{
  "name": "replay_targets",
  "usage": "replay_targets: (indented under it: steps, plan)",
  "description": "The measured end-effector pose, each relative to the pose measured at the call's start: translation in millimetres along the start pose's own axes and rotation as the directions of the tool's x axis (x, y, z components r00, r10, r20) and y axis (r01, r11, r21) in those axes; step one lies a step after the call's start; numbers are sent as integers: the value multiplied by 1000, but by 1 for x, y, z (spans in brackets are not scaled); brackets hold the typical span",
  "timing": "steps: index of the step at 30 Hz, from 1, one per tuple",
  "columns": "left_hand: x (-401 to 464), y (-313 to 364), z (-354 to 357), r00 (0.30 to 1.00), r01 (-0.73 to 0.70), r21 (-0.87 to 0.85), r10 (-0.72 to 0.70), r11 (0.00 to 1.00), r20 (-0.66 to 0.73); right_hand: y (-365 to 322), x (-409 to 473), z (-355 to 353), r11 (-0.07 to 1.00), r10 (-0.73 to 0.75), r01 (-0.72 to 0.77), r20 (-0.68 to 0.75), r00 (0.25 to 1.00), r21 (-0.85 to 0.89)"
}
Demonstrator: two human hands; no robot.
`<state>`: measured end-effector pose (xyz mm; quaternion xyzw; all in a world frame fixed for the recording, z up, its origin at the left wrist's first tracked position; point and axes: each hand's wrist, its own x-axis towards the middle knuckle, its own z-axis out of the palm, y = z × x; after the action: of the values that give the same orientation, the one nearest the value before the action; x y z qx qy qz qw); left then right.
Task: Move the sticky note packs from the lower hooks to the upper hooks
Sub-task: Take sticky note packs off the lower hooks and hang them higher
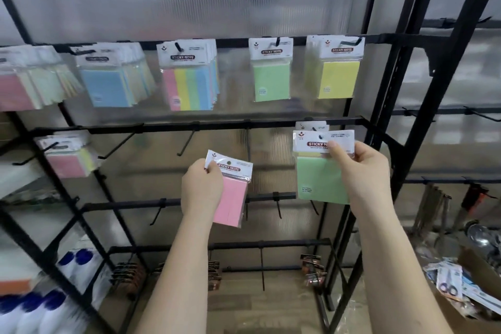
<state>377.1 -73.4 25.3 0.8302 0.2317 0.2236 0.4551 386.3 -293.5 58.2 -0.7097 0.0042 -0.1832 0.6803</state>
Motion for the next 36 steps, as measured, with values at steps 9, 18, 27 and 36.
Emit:
replay_targets:
  steps: [9, 18, 27, 36]
  plan:
    - [11, 4, -20, 994, 16, -22, -18, 1000, -107, -46, 38, 49, 988, -131, 128, 35, 991, 81]
    - [30, 14, -26, 978, -7, -40, -2, 999, -209, -82, 101, 95, 947, -280, 282, -33, 959, 155]
    - [39, 16, -24, 969, -14, -46, 2, 999, -249, -83, 123, 104, 947, -276, 279, -40, 960, 157]
    - [47, 17, -20, 969, -8, -78, -11, 997, -245, -80, 127, 108, 927, -340, 333, 11, 940, 171]
